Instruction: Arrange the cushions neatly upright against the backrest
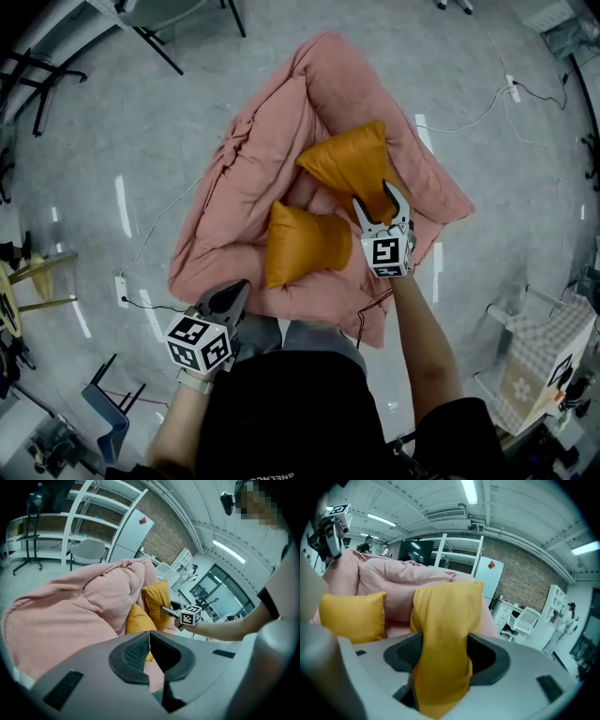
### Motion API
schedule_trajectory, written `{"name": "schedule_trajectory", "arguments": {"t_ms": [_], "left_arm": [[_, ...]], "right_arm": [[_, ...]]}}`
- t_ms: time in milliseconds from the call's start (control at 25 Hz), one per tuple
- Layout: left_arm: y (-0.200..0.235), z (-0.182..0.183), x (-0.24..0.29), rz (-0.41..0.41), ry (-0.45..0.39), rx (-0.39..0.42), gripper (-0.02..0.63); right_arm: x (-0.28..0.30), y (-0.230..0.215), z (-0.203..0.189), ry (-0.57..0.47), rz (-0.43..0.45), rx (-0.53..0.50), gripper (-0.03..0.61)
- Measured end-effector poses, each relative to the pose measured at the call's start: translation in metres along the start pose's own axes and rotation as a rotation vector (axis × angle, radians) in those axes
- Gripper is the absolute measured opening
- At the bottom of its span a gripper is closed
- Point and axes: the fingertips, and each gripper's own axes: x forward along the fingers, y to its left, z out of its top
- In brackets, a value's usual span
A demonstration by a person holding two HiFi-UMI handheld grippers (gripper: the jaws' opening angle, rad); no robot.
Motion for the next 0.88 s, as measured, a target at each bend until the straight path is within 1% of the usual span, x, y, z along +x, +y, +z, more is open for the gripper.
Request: {"name": "schedule_trajectory", "arguments": {"t_ms": [40,120,240,360,600,680,760,880], "left_arm": [[0.0,0.0,0.0,0.001,0.001,0.0,0.014],[0.001,-0.001,-0.001,0.003,0.003,0.0,0.014],[-0.002,-0.004,-0.004,0.008,0.008,0.001,0.014],[-0.004,-0.006,-0.005,0.009,0.003,-0.002,0.014],[-0.006,-0.008,-0.006,0.005,-0.005,0.005,0.014],[-0.009,-0.008,-0.003,-0.001,-0.011,0.012,0.014],[-0.01,-0.005,-0.001,-0.005,-0.018,0.021,0.014],[-0.012,-0.001,0.001,-0.01,-0.034,0.032,0.014]], "right_arm": [[0.004,0.003,0.004,-0.013,0.013,-0.012,0.304],[0.018,0.007,0.004,-0.005,0.034,-0.032,0.305],[0.04,0.007,-0.008,0.034,0.054,-0.037,0.314],[0.055,0.006,-0.013,0.036,0.072,-0.035,0.335],[0.055,0.008,-0.012,0.054,0.11,-0.01,0.372],[0.049,0.008,-0.012,0.063,0.127,0.004,0.389],[0.042,0.006,-0.01,0.059,0.138,0.033,0.391],[0.028,-0.003,-0.002,0.022,0.12,0.117,0.394]]}}
